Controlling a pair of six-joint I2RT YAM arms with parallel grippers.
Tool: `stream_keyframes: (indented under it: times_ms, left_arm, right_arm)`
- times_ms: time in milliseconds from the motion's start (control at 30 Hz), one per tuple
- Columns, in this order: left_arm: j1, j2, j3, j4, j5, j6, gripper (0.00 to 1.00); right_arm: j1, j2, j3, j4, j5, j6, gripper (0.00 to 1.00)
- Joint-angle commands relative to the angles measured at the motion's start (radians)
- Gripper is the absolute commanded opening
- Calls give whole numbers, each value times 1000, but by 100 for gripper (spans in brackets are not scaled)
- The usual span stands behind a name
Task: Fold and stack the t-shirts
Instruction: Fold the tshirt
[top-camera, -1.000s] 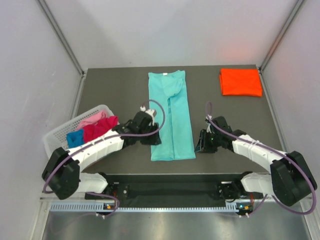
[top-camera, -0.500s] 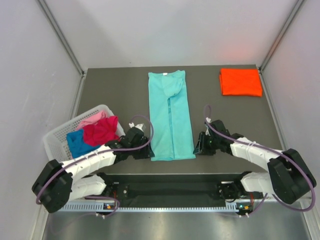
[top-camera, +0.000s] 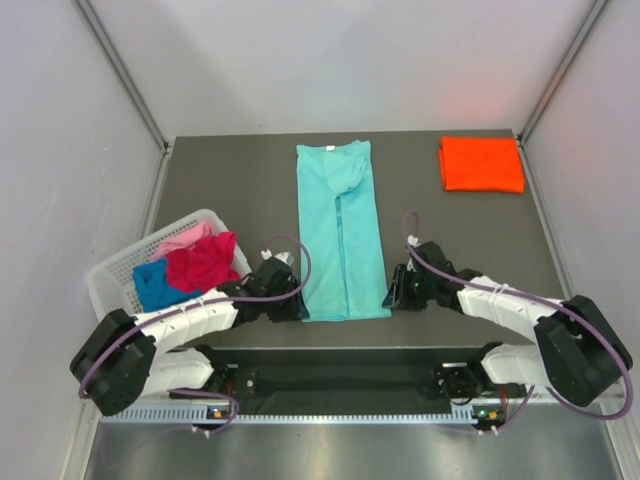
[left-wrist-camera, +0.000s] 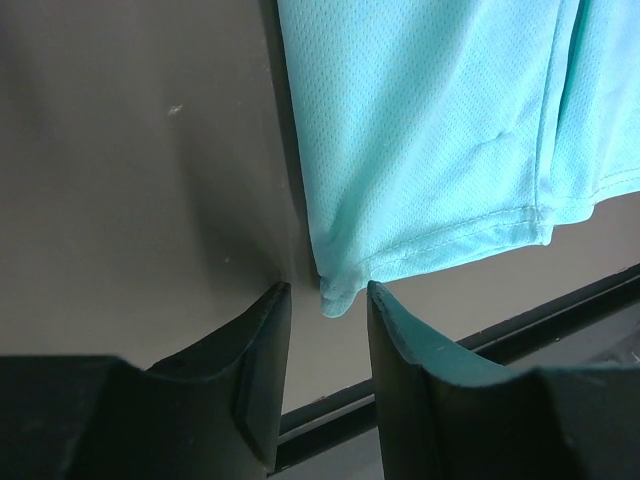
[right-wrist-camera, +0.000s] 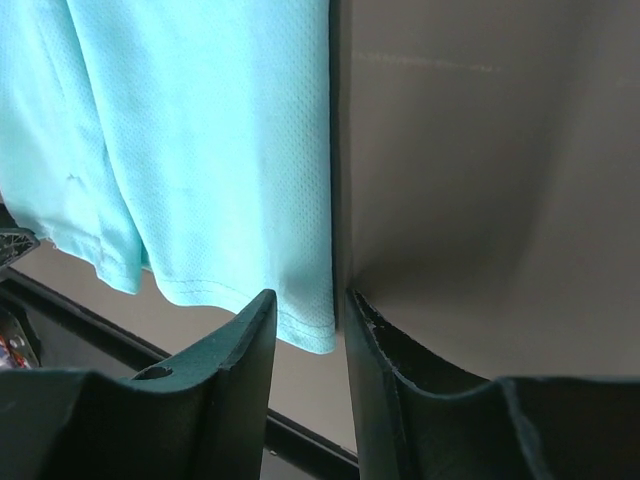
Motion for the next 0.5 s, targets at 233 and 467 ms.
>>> stream_keyframes:
  times_ms: [233,467]
  left_arm:
    - [-7,14,-30,68,23,-19,35]
    - [-13,-8,-26,44,9,-18,3]
  right_arm:
    - [44,-22,-7,-91,82,18,34]
    - [66,-28,-42,-71,87,60,29]
